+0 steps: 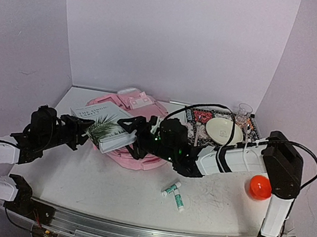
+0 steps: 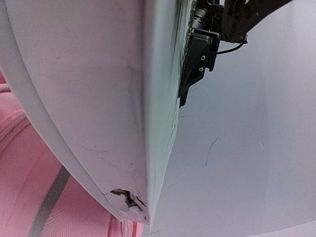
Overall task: Pack the student bag
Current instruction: Pass from the left arm to the right, then pick up the largest pocket of the bag from the student bag.
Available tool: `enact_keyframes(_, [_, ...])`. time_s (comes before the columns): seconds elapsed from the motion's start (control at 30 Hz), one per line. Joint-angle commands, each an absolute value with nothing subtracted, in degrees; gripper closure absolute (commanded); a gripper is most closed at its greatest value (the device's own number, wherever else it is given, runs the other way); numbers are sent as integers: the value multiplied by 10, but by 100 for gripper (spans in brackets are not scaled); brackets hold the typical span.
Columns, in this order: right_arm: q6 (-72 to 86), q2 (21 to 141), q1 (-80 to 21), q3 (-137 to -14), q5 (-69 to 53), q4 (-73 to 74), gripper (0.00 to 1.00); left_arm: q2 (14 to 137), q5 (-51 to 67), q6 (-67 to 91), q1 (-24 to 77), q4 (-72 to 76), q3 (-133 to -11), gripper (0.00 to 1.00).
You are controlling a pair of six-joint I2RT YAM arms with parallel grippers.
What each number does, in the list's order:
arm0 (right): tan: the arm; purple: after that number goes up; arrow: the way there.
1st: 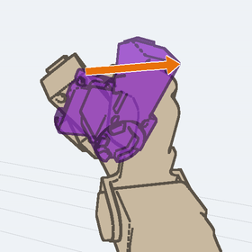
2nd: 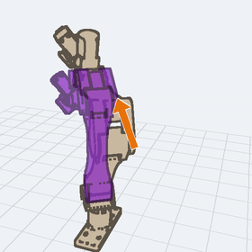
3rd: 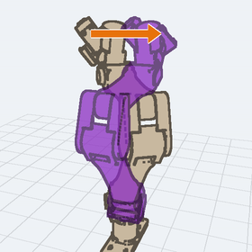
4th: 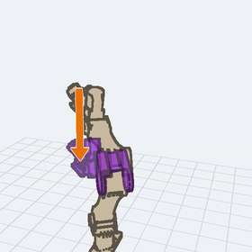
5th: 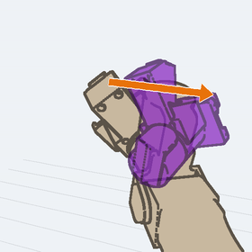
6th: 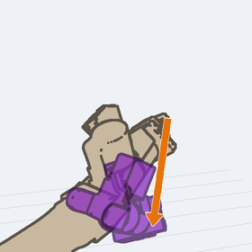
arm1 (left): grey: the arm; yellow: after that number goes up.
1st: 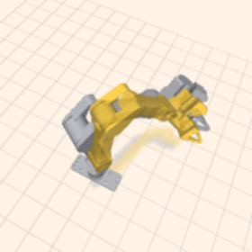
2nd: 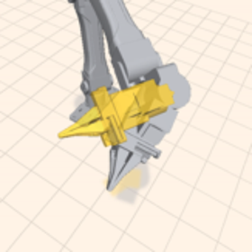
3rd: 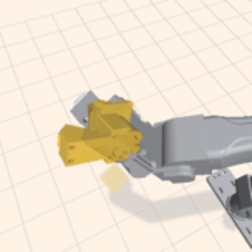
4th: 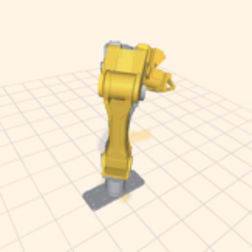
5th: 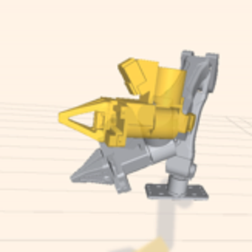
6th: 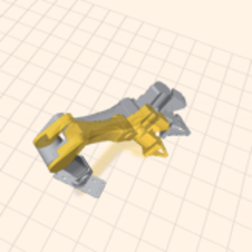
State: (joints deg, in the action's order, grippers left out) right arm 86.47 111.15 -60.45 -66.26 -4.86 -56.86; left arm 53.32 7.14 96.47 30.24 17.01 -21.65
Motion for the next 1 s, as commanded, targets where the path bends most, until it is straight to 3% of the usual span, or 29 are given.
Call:
enact_keyframes(0.0, [866,1120,-608,-685,-53,-627,23,535,87,968,316,205,-248,74])
enact_keyframes(0.23, [856,1093,-609,-650,-37,-646,48,530,88,965,319,205,-238,62])
enact_keyframes(0.37, [851,1078,-606,-636,-33,-651,56,523,89,959,319,205,-233,45])
enact_keyframes(0.47, [847,1063,-598,-623,-30,-658,62,517,86,947,319,205,-228,39])
enact_keyframes(0.77, [816,971,-542,-541,-21,-664,65,533,99,823,318,194,-250,25])
enact_keyframes(0.97, [807,879,-492,-450,-9,-662,65,664,156,620,321,44,-392,20])
